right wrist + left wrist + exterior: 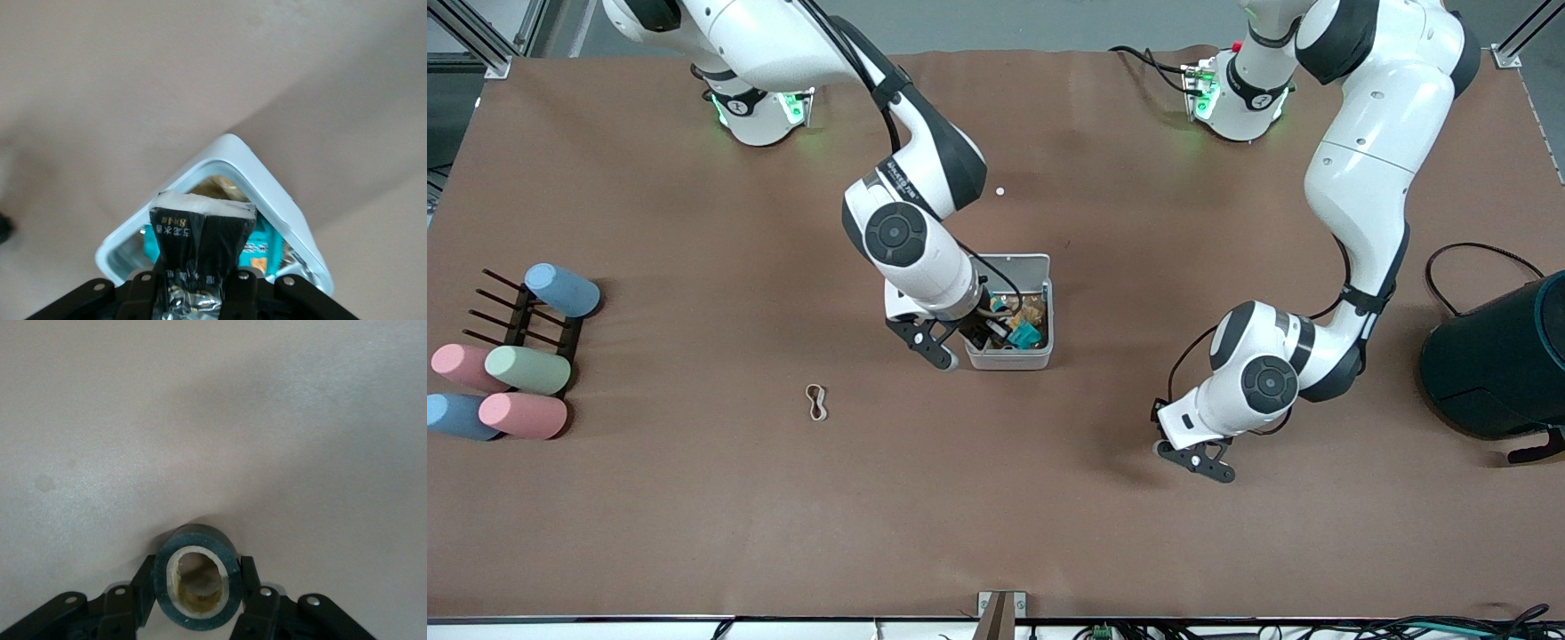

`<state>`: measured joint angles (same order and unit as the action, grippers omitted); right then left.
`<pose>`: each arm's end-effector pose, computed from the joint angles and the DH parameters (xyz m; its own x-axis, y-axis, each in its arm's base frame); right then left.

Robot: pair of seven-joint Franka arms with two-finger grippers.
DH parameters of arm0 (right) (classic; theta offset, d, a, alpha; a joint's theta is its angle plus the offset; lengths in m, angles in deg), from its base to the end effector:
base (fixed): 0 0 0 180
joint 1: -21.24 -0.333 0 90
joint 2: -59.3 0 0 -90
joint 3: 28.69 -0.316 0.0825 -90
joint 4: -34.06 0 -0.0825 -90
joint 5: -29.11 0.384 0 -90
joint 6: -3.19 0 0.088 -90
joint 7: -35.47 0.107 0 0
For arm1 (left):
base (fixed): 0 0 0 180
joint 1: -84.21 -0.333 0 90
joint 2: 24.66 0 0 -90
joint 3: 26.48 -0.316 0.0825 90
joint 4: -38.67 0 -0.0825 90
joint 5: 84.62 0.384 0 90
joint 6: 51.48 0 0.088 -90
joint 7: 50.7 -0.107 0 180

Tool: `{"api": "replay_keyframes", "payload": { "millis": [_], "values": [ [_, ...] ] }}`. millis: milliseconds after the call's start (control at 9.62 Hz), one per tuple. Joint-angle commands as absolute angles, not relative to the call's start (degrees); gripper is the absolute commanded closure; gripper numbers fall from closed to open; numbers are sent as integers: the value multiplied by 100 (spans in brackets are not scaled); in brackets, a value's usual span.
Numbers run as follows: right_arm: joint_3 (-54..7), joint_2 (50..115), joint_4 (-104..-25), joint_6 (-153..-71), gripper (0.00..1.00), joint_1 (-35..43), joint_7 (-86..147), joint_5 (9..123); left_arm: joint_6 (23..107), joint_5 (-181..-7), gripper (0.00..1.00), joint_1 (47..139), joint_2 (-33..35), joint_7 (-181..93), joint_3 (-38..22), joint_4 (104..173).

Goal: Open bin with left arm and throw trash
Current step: 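Drop the packet into the bin with the right gripper while the left carries tape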

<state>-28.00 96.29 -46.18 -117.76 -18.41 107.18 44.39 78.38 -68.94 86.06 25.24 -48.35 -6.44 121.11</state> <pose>0.5594 0.4704 0.3337 0.7575 -0.6213 -0.2002 -0.6482 -0.7522 -0.1186 0.6900 -0.2182 0.1913 0.9217 -0.3877 0.0137 -0.3878 -0.9201 0.0549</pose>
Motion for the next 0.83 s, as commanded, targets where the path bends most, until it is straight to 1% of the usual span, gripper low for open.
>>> {"api": "replay_keyframes", "payload": {
  "millis": [0, 104, 208, 520, 728],
  "values": [
    [-2764, 9622, -4679, -11521, 89, -1892, 10842, 4397, 7334, -6915, 100, 8615, 2158, -4440, -461, 12173],
    [-2764, 9622, -4697, -11511, 56, -1918, 10825, 4405, 7176, -6915, 100, 8588, 2078, -4220, -294, 12164],
    [-2755, 9622, -4689, -11528, 1, -1919, 10842, 4397, 7087, -6915, 100, 8588, 2008, -4018, -214, 12164],
    [-2764, 9604, -4671, -11520, 0, -1928, 10842, 4405, 6762, -6923, 100, 8579, 1797, -3201, 259, 12155],
    [-2729, 9482, -4645, -11406, 0, -1666, 10816, 4405, 6533, -6923, 100, 8632, 1656, -2429, 567, 12129]
  ]
}}
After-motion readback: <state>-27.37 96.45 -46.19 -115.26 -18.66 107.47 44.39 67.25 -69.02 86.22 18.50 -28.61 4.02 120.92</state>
